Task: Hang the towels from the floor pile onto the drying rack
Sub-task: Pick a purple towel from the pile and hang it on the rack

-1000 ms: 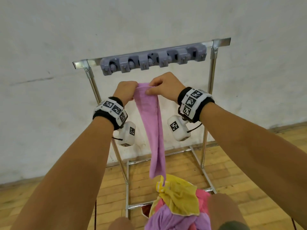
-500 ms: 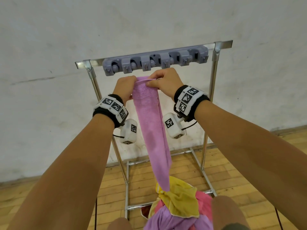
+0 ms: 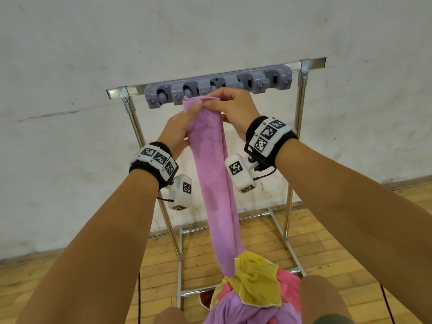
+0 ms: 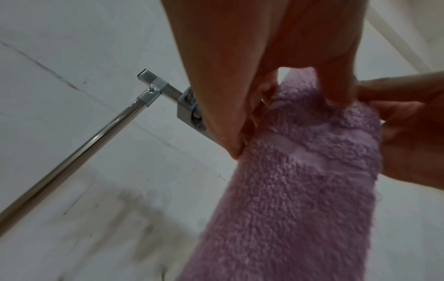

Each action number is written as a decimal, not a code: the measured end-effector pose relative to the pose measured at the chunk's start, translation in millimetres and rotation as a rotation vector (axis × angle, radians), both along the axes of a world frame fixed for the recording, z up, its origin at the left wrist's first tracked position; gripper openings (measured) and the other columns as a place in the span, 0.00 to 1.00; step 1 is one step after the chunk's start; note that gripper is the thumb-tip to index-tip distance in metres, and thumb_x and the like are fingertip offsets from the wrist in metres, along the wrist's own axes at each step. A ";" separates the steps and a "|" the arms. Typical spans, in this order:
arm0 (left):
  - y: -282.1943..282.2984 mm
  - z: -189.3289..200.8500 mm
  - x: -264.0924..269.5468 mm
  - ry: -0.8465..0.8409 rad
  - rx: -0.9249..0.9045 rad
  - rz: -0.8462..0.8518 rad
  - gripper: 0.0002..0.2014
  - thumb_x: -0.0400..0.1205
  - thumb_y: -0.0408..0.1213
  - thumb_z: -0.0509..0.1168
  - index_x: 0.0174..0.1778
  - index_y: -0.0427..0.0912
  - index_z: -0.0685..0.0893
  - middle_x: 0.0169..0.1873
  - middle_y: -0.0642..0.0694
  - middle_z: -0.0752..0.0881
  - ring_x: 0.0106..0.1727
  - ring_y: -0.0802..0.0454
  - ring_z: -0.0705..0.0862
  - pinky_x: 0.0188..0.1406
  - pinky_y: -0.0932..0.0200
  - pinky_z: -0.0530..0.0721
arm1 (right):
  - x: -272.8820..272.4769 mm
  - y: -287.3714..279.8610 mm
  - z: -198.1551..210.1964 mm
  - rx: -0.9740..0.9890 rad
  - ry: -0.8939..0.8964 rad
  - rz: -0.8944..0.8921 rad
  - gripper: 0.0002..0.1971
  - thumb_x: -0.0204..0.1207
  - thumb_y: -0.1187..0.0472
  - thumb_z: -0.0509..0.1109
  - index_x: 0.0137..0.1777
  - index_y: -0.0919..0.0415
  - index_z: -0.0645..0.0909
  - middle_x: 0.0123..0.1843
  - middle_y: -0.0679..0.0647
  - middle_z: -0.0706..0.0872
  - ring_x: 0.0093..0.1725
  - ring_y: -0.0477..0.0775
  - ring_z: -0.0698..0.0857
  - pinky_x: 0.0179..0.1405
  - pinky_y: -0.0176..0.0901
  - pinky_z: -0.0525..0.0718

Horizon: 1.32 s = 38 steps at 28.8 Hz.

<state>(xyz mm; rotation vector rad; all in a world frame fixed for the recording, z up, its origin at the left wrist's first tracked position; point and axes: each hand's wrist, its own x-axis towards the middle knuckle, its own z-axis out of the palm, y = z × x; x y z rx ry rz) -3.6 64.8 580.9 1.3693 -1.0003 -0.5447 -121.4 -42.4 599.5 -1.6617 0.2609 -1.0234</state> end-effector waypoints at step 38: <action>32.0 -0.6 22.7 0.193 -0.047 0.124 0.23 0.82 0.43 0.70 0.72 0.40 0.79 0.62 0.41 0.86 0.60 0.44 0.86 0.49 0.50 0.89 | 10.9 14.6 -40.0 0.266 0.217 0.295 0.19 0.74 0.63 0.78 0.65 0.62 0.84 0.62 0.58 0.89 0.60 0.56 0.88 0.53 0.46 0.88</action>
